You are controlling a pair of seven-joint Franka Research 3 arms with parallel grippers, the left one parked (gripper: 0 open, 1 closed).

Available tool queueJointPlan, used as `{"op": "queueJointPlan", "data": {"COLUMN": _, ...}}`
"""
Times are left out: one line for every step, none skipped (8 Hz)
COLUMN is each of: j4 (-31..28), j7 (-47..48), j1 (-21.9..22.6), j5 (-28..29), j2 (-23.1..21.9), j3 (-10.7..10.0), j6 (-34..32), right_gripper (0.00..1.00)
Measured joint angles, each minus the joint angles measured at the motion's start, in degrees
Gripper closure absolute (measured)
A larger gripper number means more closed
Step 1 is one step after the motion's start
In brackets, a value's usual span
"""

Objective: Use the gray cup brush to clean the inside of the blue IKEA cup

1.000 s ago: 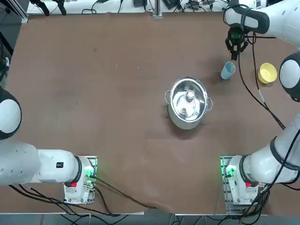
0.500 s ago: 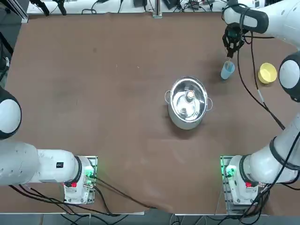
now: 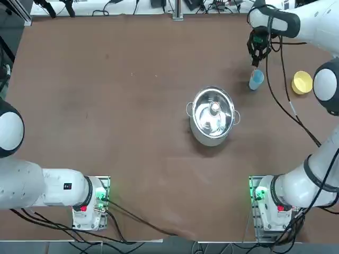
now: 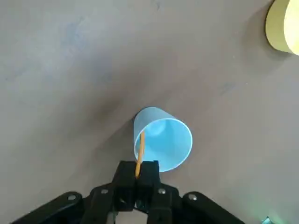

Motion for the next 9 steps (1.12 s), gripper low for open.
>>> {"op": "queueJointPlan", "data": {"j4": 0.0, "j7": 0.0, "j1": 0.0, "j5": 0.0, "j2": 0.0, "j3": 0.0, "j6": -1.7, "right_gripper": 0.96}}
{"op": "queueJointPlan", "data": {"j4": 0.0, "j7": 0.0, "j1": -0.1, "j5": -0.2, "j2": 0.0, "j3": -0.1, "j6": -3.0, "right_gripper": 0.96}}
{"op": "queueJointPlan", "data": {"j4": 0.0, "j7": -0.2, "j1": -0.2, "j5": -0.5, "j2": 0.0, "j3": -0.3, "j6": -3.8, "right_gripper": 0.96}}
{"op": "queueJointPlan", "data": {"j4": 0.1, "j7": -0.6, "j1": -0.2, "j5": -1.4, "j2": 0.0, "j3": -0.4, "j6": -4.8, "right_gripper": 0.96}}
{"op": "queueJointPlan", "data": {"j4": 0.1, "j7": -1.2, "j1": -0.2, "j5": -3.0, "j2": 0.0, "j3": -0.6, "j6": -5.7, "right_gripper": 0.96}}
{"op": "queueJointPlan", "data": {"j4": 0.1, "j7": -1.7, "j1": -0.2, "j5": -5.0, "j2": 0.0, "j3": -0.6, "j6": -6.3, "right_gripper": 0.96}}
{"op": "queueJointPlan", "data": {"j4": 0.3, "j7": -2.0, "j1": -0.2, "j5": -6.5, "j2": 0.0, "j3": -0.6, "j6": -6.4, "right_gripper": 0.96}}
{"op": "queueJointPlan", "data": {"j4": 0.8, "j7": -2.1, "j1": -0.2, "j5": -7.1, "j2": 0.1, "j3": -0.5, "j6": -6.4, "right_gripper": 0.96}}
{"op": "queueJointPlan", "data": {"j4": 1.9, "j7": -2.2, "j1": -0.2, "j5": -7.1, "j2": 0.2, "j3": -0.5, "j6": -6.4, "right_gripper": 0.96}}
